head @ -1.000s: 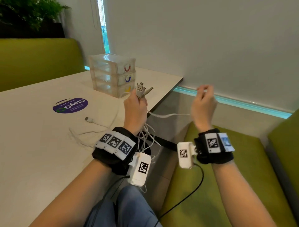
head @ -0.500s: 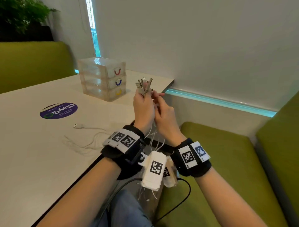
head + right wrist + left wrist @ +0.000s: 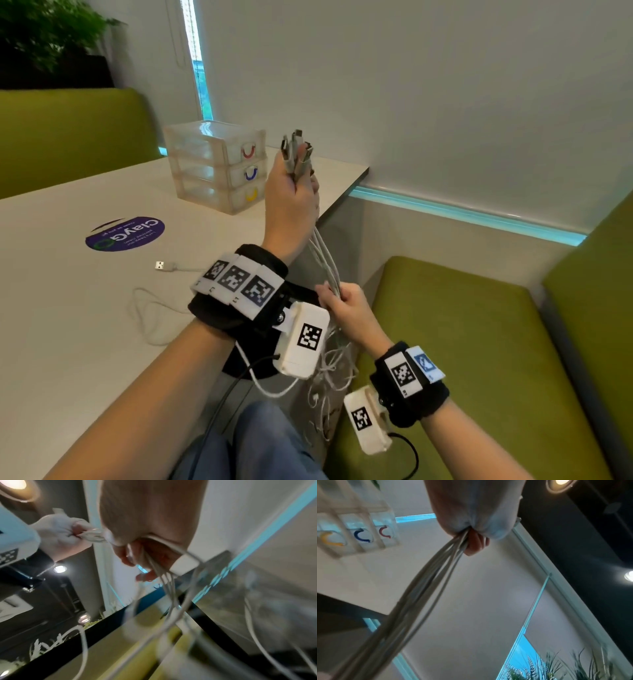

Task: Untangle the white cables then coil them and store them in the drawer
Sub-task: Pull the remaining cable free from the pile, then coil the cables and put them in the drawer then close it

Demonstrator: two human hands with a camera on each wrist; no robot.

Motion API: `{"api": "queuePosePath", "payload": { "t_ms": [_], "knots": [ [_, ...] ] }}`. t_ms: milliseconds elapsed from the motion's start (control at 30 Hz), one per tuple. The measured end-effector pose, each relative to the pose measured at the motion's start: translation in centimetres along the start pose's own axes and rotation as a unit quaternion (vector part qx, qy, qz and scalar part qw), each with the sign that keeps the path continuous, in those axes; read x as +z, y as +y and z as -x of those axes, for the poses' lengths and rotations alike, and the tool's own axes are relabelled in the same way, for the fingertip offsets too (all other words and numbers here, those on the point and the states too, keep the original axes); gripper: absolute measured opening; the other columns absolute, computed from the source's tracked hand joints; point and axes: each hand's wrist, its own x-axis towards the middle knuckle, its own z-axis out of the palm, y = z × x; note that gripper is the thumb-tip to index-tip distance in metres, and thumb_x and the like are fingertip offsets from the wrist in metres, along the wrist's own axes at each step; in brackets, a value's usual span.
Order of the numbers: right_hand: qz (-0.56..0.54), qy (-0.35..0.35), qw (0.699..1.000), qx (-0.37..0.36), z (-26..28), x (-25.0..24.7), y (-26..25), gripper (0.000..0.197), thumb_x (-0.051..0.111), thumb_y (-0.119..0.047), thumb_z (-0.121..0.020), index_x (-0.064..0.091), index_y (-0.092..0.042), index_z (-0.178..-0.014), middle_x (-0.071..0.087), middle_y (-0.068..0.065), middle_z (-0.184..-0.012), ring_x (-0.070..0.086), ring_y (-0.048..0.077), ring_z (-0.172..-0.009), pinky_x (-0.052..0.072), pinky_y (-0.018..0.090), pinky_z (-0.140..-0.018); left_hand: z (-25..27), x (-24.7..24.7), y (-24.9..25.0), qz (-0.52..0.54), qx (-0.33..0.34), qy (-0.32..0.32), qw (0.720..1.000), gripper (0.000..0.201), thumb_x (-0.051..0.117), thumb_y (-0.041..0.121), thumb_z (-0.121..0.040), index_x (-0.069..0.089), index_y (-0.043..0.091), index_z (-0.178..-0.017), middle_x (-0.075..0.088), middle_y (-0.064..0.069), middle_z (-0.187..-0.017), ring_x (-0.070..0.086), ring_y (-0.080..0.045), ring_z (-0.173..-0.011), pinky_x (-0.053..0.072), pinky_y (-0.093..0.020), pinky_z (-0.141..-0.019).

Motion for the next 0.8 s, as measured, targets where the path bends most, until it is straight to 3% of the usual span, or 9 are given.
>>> {"api": "queuePosePath", "payload": {
  "t_ms": [67, 200, 300, 367, 467, 567, 667, 733, 800],
  "knots": [
    [0.029, 0.036, 0.999, 0.015, 0.8, -0.2, 1.1, 0.042, 0.054, -0.016, -0.092, 0.045, -0.018, -0.051, 0.045, -0.005, -0.045, 0.047, 0.002, -0.038, 0.037, 0.017, -0.046, -0.4, -0.1, 0.3, 0.002, 0.015, 0.005, 1.000, 0.030, 0.035, 0.011, -0.100, 0.039, 0.020, -0.071, 0.034, 0.004, -0.058, 0.034, 0.001, -0.038, 0.031, -0.012, -0.039],
    [0.151, 0.099, 0.983, 0.038, 0.7, -2.6, 3.1, 0.041, 0.056, -0.024, -0.091, 0.050, -0.002, -0.057, 0.044, 0.004, -0.050, 0.039, 0.012, -0.047, 0.034, 0.032, -0.049, -1.0, 0.0, 1.1, 0.032, 0.029, 0.017, 0.999, 0.032, 0.035, 0.011, -0.100, 0.040, 0.021, -0.070, 0.033, 0.004, -0.058, 0.034, 0.001, -0.039, 0.030, -0.011, -0.039],
    [0.295, 0.136, 0.942, 0.087, -0.4, -4.2, 3.7, 0.034, 0.056, -0.028, -0.088, 0.048, -0.014, -0.059, 0.051, 0.000, -0.057, 0.049, 0.019, -0.057, 0.039, 0.034, -0.057, -1.0, 0.4, 1.1, 0.013, 0.051, 0.005, 0.999, 0.031, 0.036, 0.012, -0.099, 0.040, 0.024, -0.070, 0.034, 0.006, -0.056, 0.035, 0.001, -0.037, 0.029, -0.010, -0.039],
    [0.258, 0.100, 0.958, 0.076, -0.7, -4.1, 2.5, 0.015, 0.066, -0.033, -0.081, 0.058, -0.022, -0.074, 0.060, -0.010, -0.074, 0.059, 0.011, -0.074, 0.050, 0.033, -0.072, -0.7, 1.0, 0.7, -0.005, 0.060, -0.012, 0.998, 0.032, 0.037, 0.014, -0.099, 0.040, 0.025, -0.069, 0.035, 0.009, -0.054, 0.035, 0.001, -0.035, 0.028, -0.010, -0.039],
    [0.071, -0.022, 0.997, -0.001, -0.4, -3.1, -0.8, 0.051, 0.075, -0.028, -0.074, 0.046, -0.039, -0.114, 0.056, -0.014, -0.114, 0.052, -0.002, -0.110, 0.042, 0.018, -0.096, -0.2, 1.5, -0.1, -0.036, 0.052, -0.037, 0.997, 0.031, 0.035, 0.017, -0.100, 0.039, 0.026, -0.070, 0.035, 0.008, -0.053, 0.034, 0.001, -0.035, 0.027, -0.010, -0.041],
    [0.001, 0.017, 0.997, -0.078, -0.9, -2.3, -3.5, 0.045, 0.069, -0.011, -0.080, 0.045, -0.025, -0.116, 0.061, 0.001, -0.106, 0.059, 0.005, -0.099, 0.047, 0.016, -0.086, 1.0, 1.9, -1.2, -0.075, 0.052, -0.067, 0.994, 0.030, 0.036, 0.017, -0.100, 0.040, 0.027, -0.072, 0.037, 0.007, -0.053, 0.034, 0.000, -0.036, 0.028, -0.015, -0.042],
    [0.014, 0.011, 0.997, -0.076, -1.7, -1.0, -4.4, 0.018, 0.054, -0.002, -0.088, 0.053, -0.019, -0.085, 0.060, 0.013, -0.075, 0.058, 0.028, -0.069, 0.050, 0.028, -0.063, 1.5, 1.9, -1.2, -0.086, 0.055, -0.076, 0.992, 0.030, 0.036, 0.017, -0.100, 0.040, 0.027, -0.071, 0.038, 0.008, -0.053, 0.033, 0.000, -0.037, 0.029, -0.015, -0.041],
    [0.034, -0.001, 0.999, -0.033, -1.7, -0.2, -3.1, 0.036, 0.048, -0.007, -0.092, 0.052, -0.030, -0.065, 0.053, -0.007, -0.058, 0.052, 0.014, -0.055, 0.042, 0.021, -0.054, 1.1, 1.8, -1.0, -0.079, 0.051, -0.070, 0.993, 0.031, 0.036, 0.017, -0.100, 0.039, 0.027, -0.070, 0.037, 0.009, -0.053, 0.032, 0.000, -0.037, 0.028, -0.014, -0.041],
    [0.056, 0.047, 0.997, -0.027, -1.4, 0.0, -1.6, 0.043, 0.050, -0.017, -0.093, 0.053, -0.031, -0.053, 0.051, -0.011, -0.047, 0.047, 0.003, -0.046, 0.038, 0.021, -0.054, 0.9, 1.6, -1.2, -0.079, 0.052, -0.064, 0.993, 0.031, 0.037, 0.016, -0.100, 0.039, 0.027, -0.071, 0.037, 0.010, -0.051, 0.033, 0.000, -0.037, 0.027, -0.017, -0.042]
  ]
}}
